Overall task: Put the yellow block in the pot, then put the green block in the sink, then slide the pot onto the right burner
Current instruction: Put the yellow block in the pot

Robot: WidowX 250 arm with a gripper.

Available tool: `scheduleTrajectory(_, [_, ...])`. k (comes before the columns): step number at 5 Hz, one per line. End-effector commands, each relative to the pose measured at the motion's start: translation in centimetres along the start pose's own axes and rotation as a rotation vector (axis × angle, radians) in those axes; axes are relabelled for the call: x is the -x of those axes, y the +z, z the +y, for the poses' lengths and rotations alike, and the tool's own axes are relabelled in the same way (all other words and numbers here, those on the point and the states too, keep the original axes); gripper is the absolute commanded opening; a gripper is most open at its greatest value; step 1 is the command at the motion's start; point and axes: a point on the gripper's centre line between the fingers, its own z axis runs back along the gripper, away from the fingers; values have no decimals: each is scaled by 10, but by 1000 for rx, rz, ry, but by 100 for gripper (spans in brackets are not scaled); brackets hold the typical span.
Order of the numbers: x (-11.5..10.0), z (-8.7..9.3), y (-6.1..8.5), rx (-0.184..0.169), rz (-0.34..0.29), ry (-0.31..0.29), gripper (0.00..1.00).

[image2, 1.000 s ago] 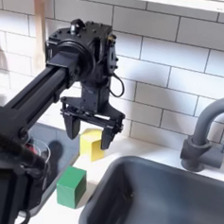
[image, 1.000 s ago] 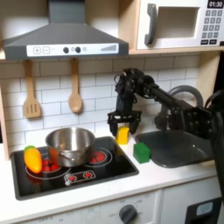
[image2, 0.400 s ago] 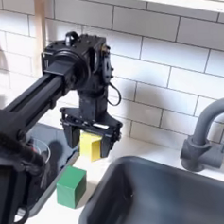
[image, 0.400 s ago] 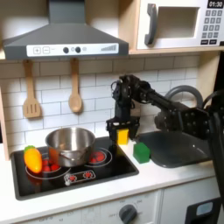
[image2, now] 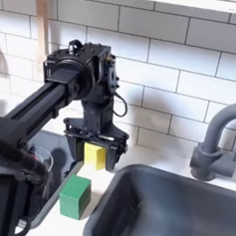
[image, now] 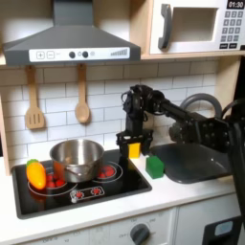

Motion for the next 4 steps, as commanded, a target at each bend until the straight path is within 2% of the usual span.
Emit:
scheduleTrajectory(1, [-1, -2, 2, 15, -20, 4, 0])
scheduleTrajectory(3, [1, 1, 10, 32, -27, 9, 0])
scheduleTrajectory(4, [3, 3, 25, 47, -47, 11, 0])
